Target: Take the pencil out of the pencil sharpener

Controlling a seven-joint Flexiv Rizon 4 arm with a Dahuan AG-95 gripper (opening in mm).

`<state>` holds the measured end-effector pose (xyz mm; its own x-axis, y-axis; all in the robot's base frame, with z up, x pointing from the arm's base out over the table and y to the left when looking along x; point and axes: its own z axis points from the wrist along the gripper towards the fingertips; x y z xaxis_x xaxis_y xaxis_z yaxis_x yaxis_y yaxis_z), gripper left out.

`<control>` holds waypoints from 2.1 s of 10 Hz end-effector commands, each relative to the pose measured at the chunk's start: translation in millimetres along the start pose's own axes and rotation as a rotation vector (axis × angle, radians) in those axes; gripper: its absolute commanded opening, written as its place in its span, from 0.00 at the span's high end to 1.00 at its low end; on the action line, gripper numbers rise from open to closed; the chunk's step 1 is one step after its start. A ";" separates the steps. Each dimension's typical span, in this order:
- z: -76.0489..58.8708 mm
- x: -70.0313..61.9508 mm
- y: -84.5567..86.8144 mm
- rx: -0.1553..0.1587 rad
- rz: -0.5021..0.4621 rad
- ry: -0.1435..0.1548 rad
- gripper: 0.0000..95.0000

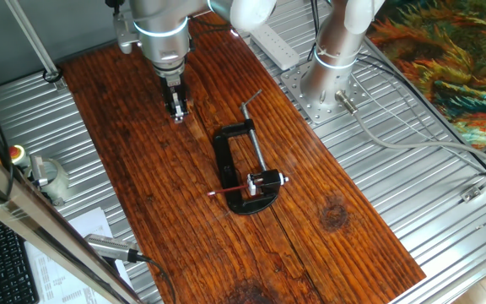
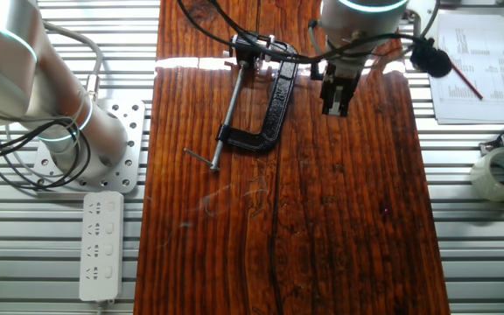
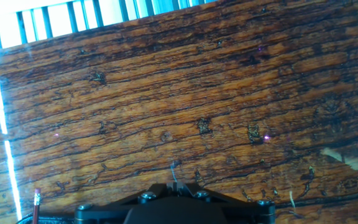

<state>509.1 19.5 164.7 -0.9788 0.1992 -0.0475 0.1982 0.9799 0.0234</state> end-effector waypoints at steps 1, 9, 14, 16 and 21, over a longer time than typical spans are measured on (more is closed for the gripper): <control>3.7 -5.2 20.1 0.000 0.019 0.006 1.00; 23.0 -25.2 74.9 0.004 0.057 0.016 1.00; 31.3 -26.9 75.9 0.002 0.043 0.025 1.00; 31.3 -26.9 75.9 0.002 0.043 0.039 1.00; 31.9 -26.9 75.9 0.000 0.044 0.049 1.00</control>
<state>553.5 89.4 134.6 -0.9704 0.2415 0.0012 0.2414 0.9701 0.0237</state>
